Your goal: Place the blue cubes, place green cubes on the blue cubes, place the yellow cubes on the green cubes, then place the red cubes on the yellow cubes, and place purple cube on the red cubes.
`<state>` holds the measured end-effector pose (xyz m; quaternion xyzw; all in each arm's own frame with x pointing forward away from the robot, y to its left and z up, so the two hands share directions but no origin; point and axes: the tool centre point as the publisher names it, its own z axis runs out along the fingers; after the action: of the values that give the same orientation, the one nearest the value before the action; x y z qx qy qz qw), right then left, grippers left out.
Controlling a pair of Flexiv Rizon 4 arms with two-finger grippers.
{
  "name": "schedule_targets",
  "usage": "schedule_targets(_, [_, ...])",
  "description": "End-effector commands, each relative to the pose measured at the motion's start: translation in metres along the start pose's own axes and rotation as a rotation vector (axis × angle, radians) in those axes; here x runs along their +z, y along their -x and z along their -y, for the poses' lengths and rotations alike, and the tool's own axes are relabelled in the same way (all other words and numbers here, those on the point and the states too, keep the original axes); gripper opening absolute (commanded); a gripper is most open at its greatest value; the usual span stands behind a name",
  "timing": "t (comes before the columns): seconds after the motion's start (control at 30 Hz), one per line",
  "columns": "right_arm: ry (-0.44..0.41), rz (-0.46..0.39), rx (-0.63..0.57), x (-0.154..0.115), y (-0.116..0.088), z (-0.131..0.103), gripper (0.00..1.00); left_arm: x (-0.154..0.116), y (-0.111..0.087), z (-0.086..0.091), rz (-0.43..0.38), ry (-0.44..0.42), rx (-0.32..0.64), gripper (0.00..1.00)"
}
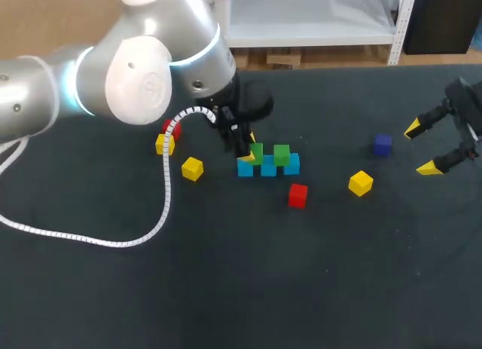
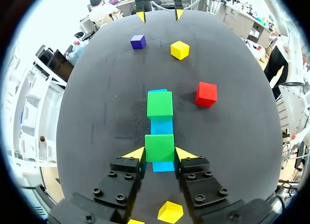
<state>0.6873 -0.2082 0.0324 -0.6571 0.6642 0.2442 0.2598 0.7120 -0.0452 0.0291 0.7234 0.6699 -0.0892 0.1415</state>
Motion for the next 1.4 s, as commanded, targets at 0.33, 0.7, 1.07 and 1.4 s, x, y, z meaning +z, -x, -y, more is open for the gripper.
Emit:
schedule_targets(0.33, [0.000,0.002,0.000,0.0004,-0.0002,0.0005,1.00,0.0011,0.0008,-0.0032,-0.005,-0.008,0.001,0.00])
schedule_targets(0.7, [0.000,0.002,0.000,0.0004,-0.0002,0.0005,1.00,0.0015,0.0005,-0.0029,-0.006,-0.012,0.002,0.00])
schedule_targets(1.07, [0.000,0.002,0.000,0.0004,-0.0002,0.0005,1.00,0.0022,-0.0003,-0.0022,-0.004,-0.014,-0.001,0.07])
schedule_targets(1.4, [0.000,0.002,0.000,0.0004,-0.0002,0.0005,1.00,0.0028,-0.0003,-0.0015,-0.004,-0.016,-0.002,0.23])
